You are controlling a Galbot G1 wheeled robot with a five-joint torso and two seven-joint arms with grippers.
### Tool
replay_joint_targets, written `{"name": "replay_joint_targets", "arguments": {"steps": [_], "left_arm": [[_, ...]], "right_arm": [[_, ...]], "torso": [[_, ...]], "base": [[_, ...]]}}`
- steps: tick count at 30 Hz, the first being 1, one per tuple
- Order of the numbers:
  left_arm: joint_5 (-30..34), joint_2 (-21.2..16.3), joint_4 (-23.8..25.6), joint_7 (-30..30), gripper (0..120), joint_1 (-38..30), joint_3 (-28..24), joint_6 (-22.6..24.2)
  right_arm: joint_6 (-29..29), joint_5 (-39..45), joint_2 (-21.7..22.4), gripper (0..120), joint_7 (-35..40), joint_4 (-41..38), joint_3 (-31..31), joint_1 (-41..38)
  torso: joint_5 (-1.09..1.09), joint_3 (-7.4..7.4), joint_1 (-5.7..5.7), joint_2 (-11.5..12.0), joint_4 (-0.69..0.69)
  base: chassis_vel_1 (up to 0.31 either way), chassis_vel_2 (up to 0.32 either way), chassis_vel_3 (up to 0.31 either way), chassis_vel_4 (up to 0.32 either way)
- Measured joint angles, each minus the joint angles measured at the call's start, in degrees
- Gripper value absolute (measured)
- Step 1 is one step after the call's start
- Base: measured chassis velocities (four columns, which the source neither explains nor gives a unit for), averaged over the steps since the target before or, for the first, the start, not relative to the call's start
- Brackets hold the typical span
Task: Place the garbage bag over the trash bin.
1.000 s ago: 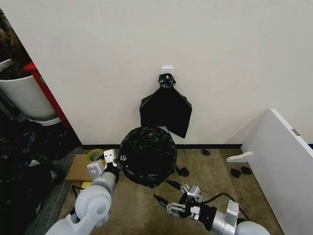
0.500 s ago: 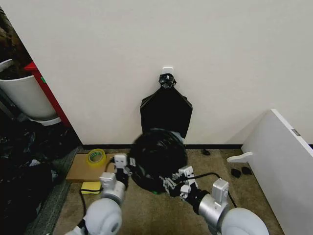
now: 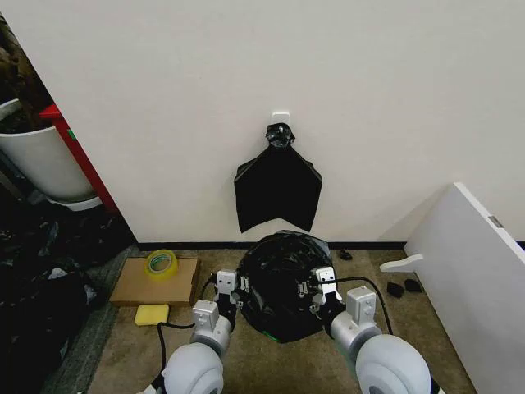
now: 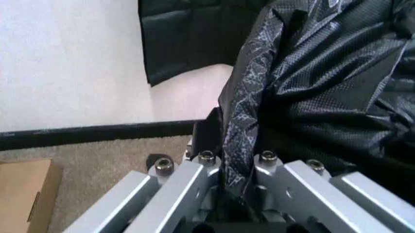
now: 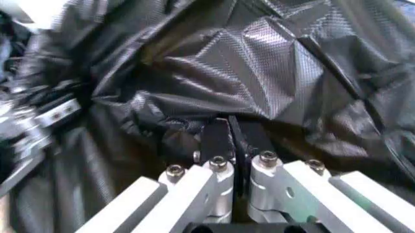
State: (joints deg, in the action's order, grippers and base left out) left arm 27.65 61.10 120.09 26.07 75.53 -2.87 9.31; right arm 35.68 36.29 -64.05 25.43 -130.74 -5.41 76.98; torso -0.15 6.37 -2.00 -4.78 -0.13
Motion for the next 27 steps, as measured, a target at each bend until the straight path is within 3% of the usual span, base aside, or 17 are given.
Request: {"name": "replay_joint_targets", "arguments": {"steps": [12, 19, 27], "left_arm": [[-1.8, -1.1, 1.7, -1.0, 1, 1.2, -0.3, -0.9], [-1.8, -1.2, 0.9, -1.0, 1, 0.6, -0.1, -1.1], [-1.7, -1.0, 0.3, -1.0, 1, 0.3, -0.1, -1.1]], "right_arm": [[5.5, -2.7, -2.9, 0, 6.4, 10.3, 5.0, -7.4], [4.1, -11.4, -1.1, 0, 2.0, 6.6, 4.3, -4.1], [3.0, -12.8, 0.7, 0, -1.9, 1.0, 4.1, -1.3]], "torso": [[0.01, 0.00, 0.00, 0.0, 0.00], [0.01, 0.00, 0.00, 0.0, 0.00], [0.00, 0.00, 0.00, 0.0, -0.01]], "base": [[0.000, 0.000, 0.000, 0.000], [0.000, 0.000, 0.000, 0.000], [0.000, 0.000, 0.000, 0.000]]}}
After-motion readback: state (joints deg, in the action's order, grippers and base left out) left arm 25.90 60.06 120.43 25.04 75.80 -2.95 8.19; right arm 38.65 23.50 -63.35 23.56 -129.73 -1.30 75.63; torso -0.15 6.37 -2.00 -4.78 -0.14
